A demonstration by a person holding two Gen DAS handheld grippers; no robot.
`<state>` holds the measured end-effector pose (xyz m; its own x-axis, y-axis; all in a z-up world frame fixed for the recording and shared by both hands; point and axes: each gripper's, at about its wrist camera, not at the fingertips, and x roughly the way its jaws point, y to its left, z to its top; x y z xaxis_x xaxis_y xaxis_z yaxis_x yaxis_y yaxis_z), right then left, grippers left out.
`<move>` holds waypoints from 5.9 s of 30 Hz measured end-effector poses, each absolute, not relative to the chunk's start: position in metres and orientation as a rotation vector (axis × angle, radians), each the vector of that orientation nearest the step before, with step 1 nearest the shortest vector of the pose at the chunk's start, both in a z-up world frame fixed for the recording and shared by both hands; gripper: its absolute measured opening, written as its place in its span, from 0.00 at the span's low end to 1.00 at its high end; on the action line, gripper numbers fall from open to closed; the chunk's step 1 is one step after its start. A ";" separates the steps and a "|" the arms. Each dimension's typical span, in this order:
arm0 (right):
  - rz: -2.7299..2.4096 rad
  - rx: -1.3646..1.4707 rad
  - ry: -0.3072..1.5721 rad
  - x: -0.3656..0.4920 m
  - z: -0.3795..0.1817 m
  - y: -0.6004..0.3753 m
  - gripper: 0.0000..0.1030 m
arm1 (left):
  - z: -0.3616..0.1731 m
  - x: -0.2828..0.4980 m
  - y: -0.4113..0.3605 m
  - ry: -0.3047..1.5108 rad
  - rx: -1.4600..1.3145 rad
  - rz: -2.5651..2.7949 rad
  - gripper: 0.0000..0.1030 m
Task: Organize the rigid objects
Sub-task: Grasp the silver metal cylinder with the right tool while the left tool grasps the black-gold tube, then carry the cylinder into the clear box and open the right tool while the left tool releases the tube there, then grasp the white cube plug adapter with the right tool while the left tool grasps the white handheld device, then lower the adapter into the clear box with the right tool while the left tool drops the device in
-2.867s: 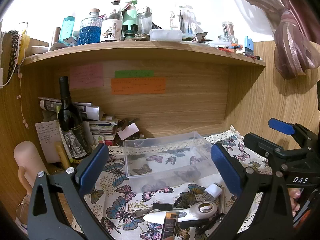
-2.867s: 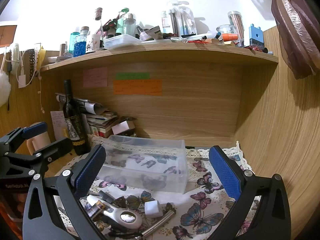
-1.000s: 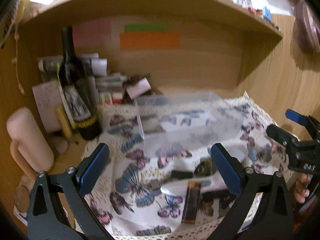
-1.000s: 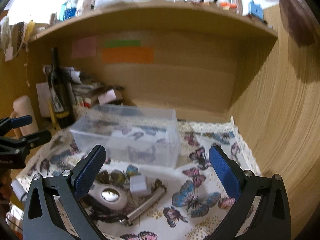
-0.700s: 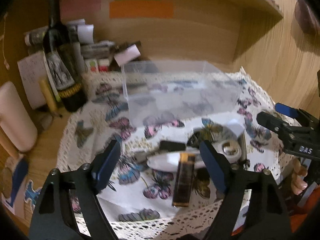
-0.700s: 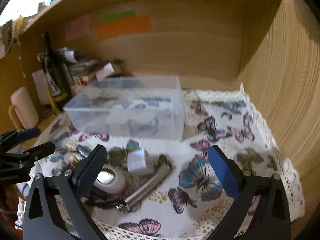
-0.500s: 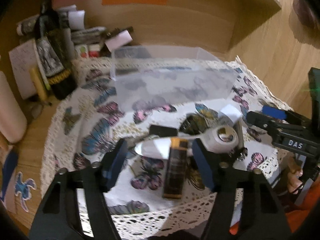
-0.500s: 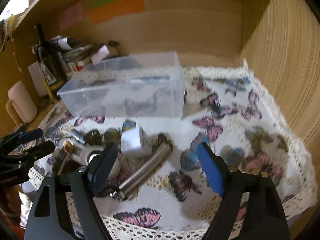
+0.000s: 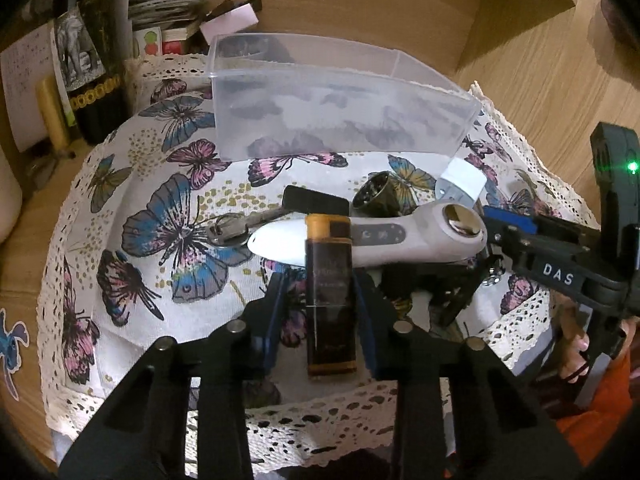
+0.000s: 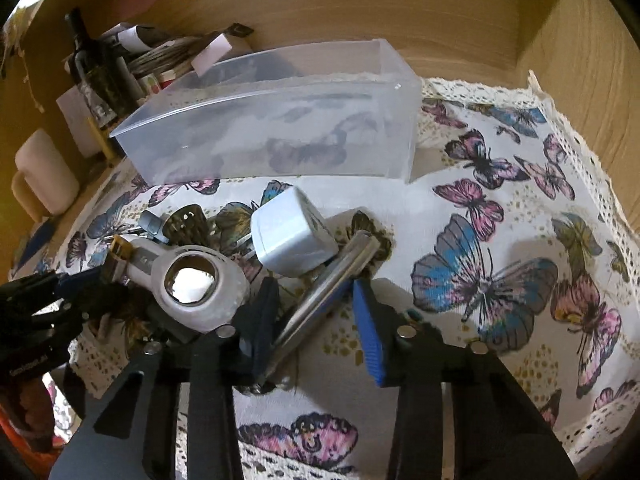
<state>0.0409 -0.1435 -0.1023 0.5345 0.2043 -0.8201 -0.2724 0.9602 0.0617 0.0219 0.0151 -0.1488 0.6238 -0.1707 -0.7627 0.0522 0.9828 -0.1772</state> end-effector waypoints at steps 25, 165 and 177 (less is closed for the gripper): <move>0.223 -0.033 0.736 0.042 -0.046 -0.165 0.14 | -0.099 0.038 0.034 0.736 -0.201 -0.123 0.22; 0.269 -0.001 0.871 0.048 -0.074 -0.199 0.34 | -0.147 0.099 -0.073 1.001 0.174 -0.313 0.45; 0.276 -0.003 0.833 0.051 -0.063 -0.193 0.34 | -0.119 0.102 -0.049 0.904 0.088 -0.241 0.37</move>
<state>0.0510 -0.1928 -0.0630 0.6390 0.2408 -0.7305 -0.2429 0.9643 0.1054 0.1021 -0.0487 -0.1193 0.5936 -0.1702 -0.7865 0.2437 0.9695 -0.0259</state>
